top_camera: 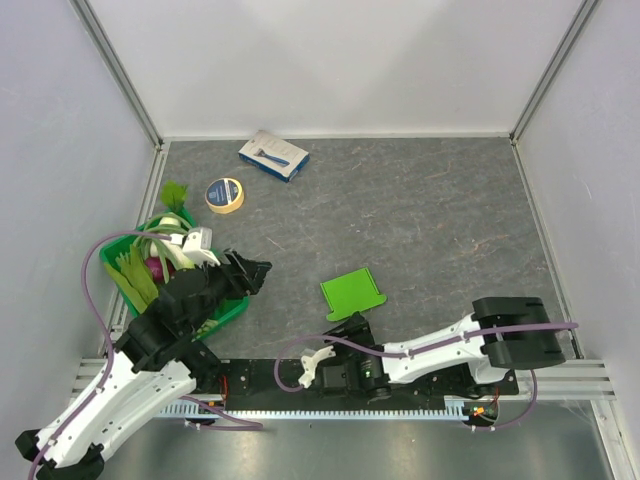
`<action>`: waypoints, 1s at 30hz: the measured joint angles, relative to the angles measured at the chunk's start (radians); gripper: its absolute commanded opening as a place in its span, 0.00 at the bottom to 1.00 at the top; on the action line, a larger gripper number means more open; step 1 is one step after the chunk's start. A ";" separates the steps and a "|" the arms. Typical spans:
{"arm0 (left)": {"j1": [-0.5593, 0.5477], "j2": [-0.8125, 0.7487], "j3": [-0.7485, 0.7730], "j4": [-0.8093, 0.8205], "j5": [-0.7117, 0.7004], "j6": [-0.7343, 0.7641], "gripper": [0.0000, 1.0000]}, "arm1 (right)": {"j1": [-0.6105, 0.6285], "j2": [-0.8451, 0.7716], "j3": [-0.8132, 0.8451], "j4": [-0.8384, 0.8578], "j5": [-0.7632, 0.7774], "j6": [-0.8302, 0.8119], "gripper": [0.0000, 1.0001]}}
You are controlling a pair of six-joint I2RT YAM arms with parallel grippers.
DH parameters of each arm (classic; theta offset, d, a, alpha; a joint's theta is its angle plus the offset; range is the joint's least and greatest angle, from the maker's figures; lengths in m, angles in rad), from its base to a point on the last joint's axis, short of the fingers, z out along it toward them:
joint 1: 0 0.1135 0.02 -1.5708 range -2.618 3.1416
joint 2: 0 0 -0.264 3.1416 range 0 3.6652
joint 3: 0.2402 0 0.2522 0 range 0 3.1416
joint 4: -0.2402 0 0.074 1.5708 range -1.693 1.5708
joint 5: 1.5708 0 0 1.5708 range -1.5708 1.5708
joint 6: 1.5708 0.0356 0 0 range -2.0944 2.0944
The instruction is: Fold the paper box
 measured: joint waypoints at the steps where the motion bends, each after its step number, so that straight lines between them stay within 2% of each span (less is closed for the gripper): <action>1: 0.000 -0.002 0.000 -0.004 0.000 0.000 0.72 | 0.000 0.017 -0.005 0.015 0.000 -0.013 0.66; 7: 0.000 -0.012 0.000 -0.016 0.000 0.000 0.71 | -0.017 0.131 -0.036 0.125 0.063 -0.060 0.65; 10: 0.000 -0.023 0.000 -0.021 0.000 0.000 0.71 | -0.037 0.184 -0.056 0.182 0.106 -0.087 0.59; 13: 0.000 -0.036 0.000 -0.024 0.000 0.000 0.71 | -0.056 0.223 -0.067 0.235 0.165 -0.114 0.49; 14: 0.000 -0.040 0.000 -0.027 -0.001 0.000 0.71 | -0.060 0.235 -0.069 0.254 0.177 -0.124 0.42; 20: 0.000 -0.051 0.000 -0.034 -0.003 0.000 0.71 | -0.074 0.274 -0.070 0.336 0.256 -0.168 0.20; 27: 0.000 -0.053 0.000 -0.034 -0.003 0.000 0.71 | -0.078 0.275 -0.069 0.404 0.335 -0.202 0.01; 30: 0.000 -0.053 0.001 -0.034 -0.003 0.000 0.71 | -0.082 0.272 -0.066 0.412 0.342 -0.218 0.00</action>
